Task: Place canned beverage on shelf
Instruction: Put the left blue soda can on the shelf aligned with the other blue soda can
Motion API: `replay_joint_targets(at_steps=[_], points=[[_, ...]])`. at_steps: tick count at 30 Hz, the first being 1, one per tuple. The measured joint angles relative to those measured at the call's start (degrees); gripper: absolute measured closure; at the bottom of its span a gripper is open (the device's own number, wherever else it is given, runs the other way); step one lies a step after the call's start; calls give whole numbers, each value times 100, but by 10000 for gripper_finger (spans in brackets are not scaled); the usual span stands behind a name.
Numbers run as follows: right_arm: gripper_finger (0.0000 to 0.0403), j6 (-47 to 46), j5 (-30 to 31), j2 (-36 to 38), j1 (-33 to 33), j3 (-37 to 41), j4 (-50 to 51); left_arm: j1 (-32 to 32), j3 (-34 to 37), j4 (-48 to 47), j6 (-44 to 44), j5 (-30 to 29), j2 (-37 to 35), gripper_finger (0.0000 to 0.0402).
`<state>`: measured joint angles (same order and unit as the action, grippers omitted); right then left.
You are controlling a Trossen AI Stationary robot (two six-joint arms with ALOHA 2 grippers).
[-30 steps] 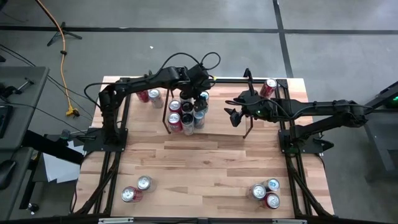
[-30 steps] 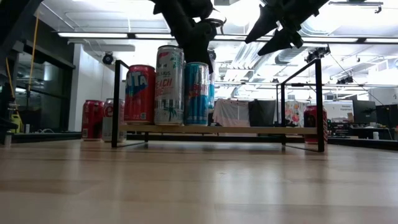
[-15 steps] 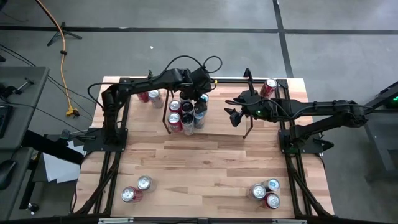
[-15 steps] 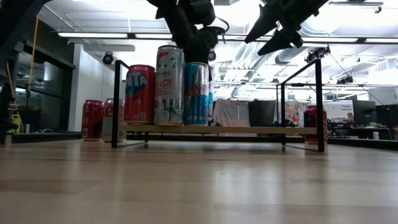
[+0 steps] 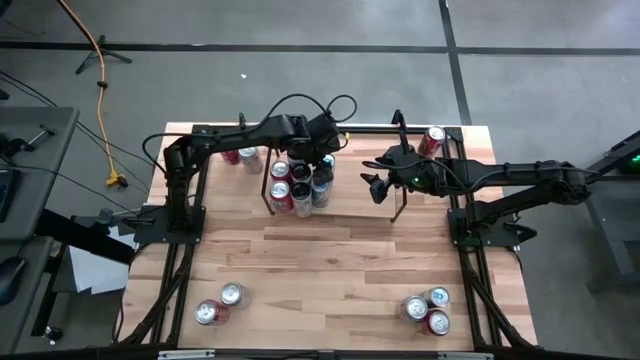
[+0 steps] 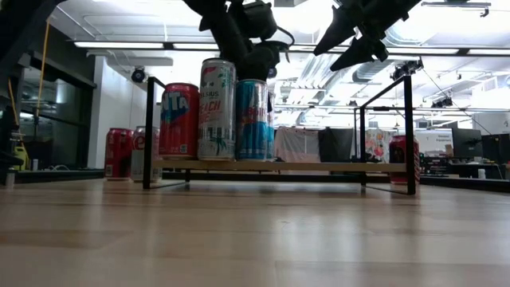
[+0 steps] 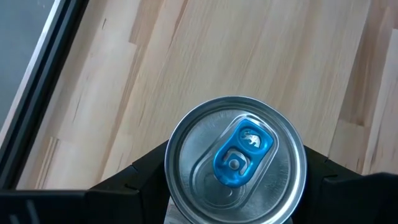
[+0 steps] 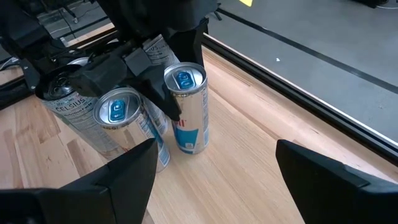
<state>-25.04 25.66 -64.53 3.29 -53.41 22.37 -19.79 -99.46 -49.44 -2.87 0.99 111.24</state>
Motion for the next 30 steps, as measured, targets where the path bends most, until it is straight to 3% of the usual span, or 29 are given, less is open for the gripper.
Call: replay_joint_targets(at_steps=[6,18,30], points=[[91,57,-1,0,0,0,0,0,0,8,411,0,0,190],[91,48,-3,0,0,0,0,0,2,-8,231,0,0,187],[91,44,-3,0,0,0,-1,-7,0,3,221,2,-2,117]])
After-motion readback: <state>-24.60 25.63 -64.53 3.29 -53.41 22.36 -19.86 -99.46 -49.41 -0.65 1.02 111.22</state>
